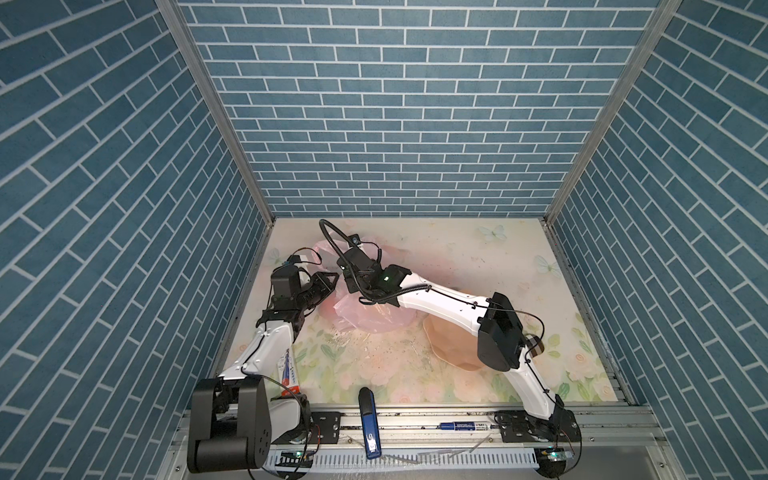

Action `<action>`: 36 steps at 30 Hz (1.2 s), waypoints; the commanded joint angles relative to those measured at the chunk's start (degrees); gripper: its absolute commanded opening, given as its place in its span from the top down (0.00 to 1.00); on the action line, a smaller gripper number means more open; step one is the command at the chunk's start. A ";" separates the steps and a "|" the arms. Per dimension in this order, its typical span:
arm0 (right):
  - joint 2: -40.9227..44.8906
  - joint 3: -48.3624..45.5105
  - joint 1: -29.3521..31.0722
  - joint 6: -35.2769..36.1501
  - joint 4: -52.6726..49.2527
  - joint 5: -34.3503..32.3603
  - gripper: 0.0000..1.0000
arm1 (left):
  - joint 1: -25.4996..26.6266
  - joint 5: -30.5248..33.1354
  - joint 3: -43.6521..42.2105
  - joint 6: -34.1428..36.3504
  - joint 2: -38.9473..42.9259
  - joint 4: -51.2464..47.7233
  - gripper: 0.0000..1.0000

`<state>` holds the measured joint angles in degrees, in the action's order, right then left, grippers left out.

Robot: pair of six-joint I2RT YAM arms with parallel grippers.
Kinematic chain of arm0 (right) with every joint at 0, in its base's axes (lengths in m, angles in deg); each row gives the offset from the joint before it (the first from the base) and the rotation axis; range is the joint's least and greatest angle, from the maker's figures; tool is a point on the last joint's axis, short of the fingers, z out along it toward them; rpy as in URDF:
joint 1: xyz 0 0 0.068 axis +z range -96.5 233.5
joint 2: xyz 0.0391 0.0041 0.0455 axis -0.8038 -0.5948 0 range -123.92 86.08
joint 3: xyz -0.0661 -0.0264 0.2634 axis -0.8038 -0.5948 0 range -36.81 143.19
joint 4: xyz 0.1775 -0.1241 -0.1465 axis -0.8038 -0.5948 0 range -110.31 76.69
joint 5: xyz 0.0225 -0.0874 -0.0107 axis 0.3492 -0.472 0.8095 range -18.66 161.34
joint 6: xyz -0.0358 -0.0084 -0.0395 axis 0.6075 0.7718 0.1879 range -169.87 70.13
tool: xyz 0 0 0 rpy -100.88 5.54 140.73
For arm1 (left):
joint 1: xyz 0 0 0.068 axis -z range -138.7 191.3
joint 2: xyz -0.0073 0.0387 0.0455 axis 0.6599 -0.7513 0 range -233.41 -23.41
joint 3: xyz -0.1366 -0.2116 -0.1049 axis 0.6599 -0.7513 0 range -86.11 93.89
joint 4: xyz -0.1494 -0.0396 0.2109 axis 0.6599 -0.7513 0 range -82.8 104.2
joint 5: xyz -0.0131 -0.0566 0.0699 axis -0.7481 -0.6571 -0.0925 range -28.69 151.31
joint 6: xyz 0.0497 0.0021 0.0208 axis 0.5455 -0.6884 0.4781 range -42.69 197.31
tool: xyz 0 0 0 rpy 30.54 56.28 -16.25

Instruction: Take the fake fruits out of the plastic bag

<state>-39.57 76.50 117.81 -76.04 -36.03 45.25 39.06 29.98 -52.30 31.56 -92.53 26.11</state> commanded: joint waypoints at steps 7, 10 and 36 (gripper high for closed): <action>24.45 -29.92 -0.51 -1.19 22.12 5.59 1.00 | 0.79 1.12 -1.50 -1.04 6.74 -9.20 0.78; 30.36 -36.34 -0.51 -2.79 21.15 7.10 1.00 | 2.76 3.47 -2.27 -0.70 12.78 -16.26 0.78; 53.67 -68.73 3.39 -21.85 16.51 6.23 1.00 | 11.62 13.62 -1.08 -3.82 50.34 -59.25 0.70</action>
<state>13.35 9.62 120.65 -94.64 -18.63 52.99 50.40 44.40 -55.45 27.38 -42.15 -32.23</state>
